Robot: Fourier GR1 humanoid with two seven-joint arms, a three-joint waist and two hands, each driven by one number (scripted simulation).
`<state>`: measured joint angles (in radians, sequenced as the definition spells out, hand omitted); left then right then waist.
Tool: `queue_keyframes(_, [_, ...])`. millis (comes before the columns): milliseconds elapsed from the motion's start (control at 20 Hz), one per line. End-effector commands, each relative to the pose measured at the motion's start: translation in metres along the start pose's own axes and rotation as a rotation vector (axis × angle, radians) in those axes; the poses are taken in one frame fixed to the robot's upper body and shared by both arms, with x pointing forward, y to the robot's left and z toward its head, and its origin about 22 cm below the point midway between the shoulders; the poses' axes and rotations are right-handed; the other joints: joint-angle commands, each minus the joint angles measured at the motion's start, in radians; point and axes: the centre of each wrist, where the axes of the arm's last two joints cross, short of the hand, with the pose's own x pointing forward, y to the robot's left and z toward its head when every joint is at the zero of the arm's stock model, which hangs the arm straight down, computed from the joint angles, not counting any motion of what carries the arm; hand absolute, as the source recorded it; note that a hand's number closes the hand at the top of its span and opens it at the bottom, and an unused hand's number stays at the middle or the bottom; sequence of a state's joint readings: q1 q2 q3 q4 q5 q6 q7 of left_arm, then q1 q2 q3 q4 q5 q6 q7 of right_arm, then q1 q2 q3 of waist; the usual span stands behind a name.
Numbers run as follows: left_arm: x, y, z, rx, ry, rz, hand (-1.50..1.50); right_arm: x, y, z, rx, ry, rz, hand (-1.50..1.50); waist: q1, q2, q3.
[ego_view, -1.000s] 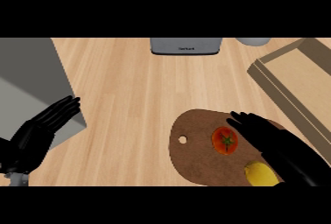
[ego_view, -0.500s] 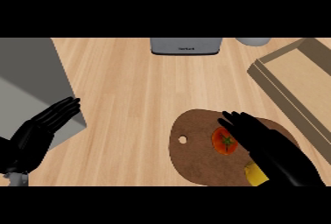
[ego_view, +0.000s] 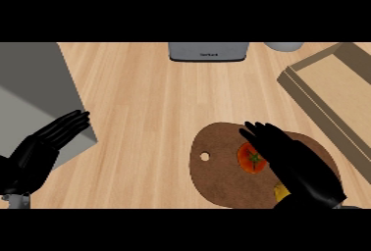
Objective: Pick the tomato from the cutting board and place it in the cardboard box
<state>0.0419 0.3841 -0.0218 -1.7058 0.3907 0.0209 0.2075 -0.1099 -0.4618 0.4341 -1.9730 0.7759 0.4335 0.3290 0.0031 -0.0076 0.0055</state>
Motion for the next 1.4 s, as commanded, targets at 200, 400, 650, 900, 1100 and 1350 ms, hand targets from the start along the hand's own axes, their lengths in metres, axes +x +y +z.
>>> queue_keyframes(200, [0.004, -0.002, 0.001, 0.091, 0.008, -0.003, 0.00, -0.005, 0.019, -0.011, 0.027, 0.046, 0.041, -1.50, -0.001, 0.007, -0.005])
queue_keyframes(400, [-0.003, 0.021, 0.003, 0.097, 0.012, -0.022, 0.00, -0.010, 0.025, -0.015, 0.039, 0.051, 0.037, -1.50, 0.000, 0.008, -0.005])
queue_keyframes(650, [0.004, 0.021, -0.008, 0.094, -0.003, 0.009, 0.00, -0.002, 0.024, -0.030, 0.063, 0.051, 0.067, -1.50, -0.001, 0.008, -0.006])
queue_keyframes(900, [-0.010, 0.021, -0.001, 0.088, -0.004, -0.002, 0.00, -0.009, 0.032, -0.031, 0.079, 0.073, 0.040, -1.50, -0.001, 0.008, -0.006])
queue_keyframes(1100, [-0.008, -0.002, -0.028, 0.081, 0.008, 0.002, 0.00, -0.016, 0.042, -0.041, 0.099, 0.068, 0.063, -1.50, -0.005, 0.010, -0.006])
queue_keyframes(1350, [0.000, 0.020, -0.003, 0.075, 0.011, -0.003, 0.00, -0.011, 0.045, -0.038, 0.076, 0.060, 0.060, -1.50, -0.002, 0.007, -0.006])
